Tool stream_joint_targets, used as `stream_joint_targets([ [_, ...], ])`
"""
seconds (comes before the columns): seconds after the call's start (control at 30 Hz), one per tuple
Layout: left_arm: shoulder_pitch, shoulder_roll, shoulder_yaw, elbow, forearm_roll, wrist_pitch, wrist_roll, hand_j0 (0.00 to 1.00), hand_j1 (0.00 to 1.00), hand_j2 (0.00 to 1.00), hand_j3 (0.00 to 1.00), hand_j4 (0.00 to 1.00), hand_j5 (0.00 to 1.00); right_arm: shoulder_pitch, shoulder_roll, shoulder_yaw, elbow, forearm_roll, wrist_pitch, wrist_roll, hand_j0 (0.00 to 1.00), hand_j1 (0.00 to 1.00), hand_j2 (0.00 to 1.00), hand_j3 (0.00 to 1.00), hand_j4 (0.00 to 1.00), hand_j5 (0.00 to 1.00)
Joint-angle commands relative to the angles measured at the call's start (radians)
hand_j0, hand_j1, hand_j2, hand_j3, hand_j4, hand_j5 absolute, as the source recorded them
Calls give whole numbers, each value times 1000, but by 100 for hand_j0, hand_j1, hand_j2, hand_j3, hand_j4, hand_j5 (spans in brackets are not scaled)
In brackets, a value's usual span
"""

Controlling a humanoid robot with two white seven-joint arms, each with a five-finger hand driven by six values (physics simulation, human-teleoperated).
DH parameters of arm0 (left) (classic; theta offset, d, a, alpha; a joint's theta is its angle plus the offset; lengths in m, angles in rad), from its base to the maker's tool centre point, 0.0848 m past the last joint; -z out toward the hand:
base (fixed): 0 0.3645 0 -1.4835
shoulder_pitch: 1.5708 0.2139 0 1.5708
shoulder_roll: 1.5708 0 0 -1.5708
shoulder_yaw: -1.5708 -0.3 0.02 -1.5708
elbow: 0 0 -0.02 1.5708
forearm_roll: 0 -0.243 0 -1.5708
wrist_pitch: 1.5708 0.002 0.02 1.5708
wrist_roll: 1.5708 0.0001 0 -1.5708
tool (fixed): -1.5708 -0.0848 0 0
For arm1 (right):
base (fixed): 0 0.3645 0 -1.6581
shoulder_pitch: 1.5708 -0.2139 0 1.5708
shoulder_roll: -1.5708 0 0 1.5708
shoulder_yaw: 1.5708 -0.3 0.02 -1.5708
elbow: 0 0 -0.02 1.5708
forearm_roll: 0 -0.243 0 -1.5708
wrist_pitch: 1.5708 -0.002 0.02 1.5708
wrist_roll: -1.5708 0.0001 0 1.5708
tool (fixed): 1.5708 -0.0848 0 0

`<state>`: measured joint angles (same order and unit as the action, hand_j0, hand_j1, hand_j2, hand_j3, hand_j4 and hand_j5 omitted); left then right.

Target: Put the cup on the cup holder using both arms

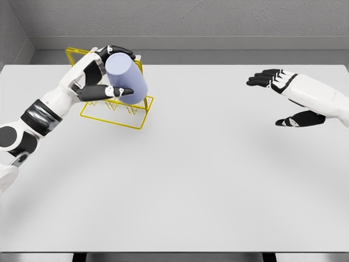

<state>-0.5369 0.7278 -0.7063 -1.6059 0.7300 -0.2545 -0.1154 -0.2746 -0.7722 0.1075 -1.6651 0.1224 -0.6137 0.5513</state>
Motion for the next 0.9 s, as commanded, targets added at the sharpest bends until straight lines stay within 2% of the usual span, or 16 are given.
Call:
stream_joint_targets([
  [0.0, 0, 2, 1, 9, 5, 0, 0, 62, 62, 62, 62, 62, 62, 0, -1, 0, 1, -7, 3, -1, 100, 100, 100, 100, 100, 100],
  [0.43, 0, 1, -1, 32, 8, 0, 0, 63, 63, 63, 63, 63, 63, 0, 8, -2, 2, -6, 3, -1, 100, 100, 100, 100, 100, 100],
  [0.5, 0, 1, -1, 34, 6, 3, -1, 79, 79, 79, 79, 79, 79, 0, 10, -2, 2, -7, 3, -1, 100, 100, 100, 100, 100, 100],
  [0.63, -6, 1, -1, 32, -3, 4, 0, 100, 100, 100, 100, 100, 100, 0, 8, -2, 2, -7, 3, -1, 100, 100, 100, 100, 100, 100],
  [0.87, -23, 1, -1, 32, -4, -2, 0, 100, 100, 100, 100, 100, 100, 0, 10, -2, 1, -7, 3, -1, 100, 100, 100, 100, 100, 100],
])
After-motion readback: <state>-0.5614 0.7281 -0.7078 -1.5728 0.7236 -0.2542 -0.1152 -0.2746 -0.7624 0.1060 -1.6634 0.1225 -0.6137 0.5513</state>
